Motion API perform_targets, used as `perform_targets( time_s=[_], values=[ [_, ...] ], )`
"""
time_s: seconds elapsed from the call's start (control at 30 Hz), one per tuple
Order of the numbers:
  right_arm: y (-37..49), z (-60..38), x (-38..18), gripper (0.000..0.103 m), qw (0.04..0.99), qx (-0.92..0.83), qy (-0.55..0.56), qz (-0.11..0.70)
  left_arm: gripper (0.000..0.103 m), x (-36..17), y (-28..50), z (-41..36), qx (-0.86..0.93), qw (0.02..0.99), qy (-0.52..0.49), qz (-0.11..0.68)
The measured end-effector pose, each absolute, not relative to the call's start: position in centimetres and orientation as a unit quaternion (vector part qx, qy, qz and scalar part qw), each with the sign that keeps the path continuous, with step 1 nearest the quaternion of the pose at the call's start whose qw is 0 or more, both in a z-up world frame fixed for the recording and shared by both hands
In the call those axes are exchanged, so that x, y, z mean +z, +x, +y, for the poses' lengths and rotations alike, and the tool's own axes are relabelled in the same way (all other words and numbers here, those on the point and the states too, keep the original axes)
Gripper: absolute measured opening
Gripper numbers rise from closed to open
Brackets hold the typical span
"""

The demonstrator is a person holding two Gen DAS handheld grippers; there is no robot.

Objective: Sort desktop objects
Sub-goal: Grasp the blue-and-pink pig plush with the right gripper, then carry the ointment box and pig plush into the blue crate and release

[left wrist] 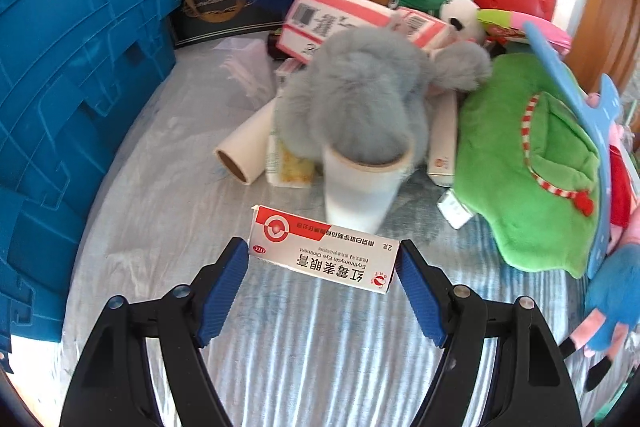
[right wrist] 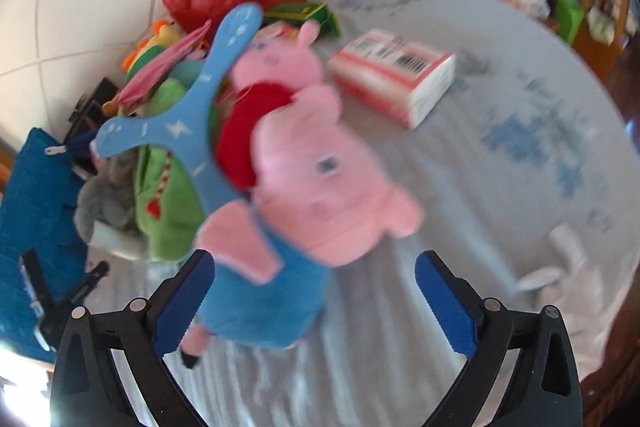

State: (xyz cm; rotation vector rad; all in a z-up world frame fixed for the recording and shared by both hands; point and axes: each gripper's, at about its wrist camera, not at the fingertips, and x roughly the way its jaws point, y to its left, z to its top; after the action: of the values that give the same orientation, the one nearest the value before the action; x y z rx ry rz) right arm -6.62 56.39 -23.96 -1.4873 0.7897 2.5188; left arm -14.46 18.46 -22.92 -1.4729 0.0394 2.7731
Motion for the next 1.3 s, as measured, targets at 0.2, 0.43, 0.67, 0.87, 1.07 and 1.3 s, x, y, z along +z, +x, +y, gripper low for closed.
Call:
perform_targets(
  time_s=[0.2,0.43,0.67,0.87,1.07,1.3],
  values=[
    [-9.9,55.8,-29.6,0.103,0.034,0.782,-0.511,0.356,0.075,-22.5,-13.4,17.1,0.882,-0.005,-0.471,0.018],
    [-10.5,52.4,-27.6,0.073,0.033,0.811,-0.5,0.303,0.075,-21.1,-11.9,13.0,0.889,-0.027,-0.457,0.008],
    [-8.9,46.7,-18.4,0.073,0.05,0.895,-0.412,0.167,0.075,-15.6,-9.7,9.3,0.916,-0.02,-0.4,-0.01],
    [-7.9,39.4,-9.7,0.073,0.025,0.945,-0.311,0.096,0.075,-7.6,-7.0,5.5,0.954,-0.026,-0.298,-0.009],
    [-7.1,29.3,-2.5,0.074,-0.05,0.973,-0.219,0.053,0.075,-0.5,-3.6,2.2,0.981,-0.052,-0.188,0.015],
    [-8.2,14.7,3.9,0.074,-0.174,0.975,-0.139,0.006,0.075,4.9,-1.4,-4.2,0.989,-0.107,-0.102,0.028]
  ],
)
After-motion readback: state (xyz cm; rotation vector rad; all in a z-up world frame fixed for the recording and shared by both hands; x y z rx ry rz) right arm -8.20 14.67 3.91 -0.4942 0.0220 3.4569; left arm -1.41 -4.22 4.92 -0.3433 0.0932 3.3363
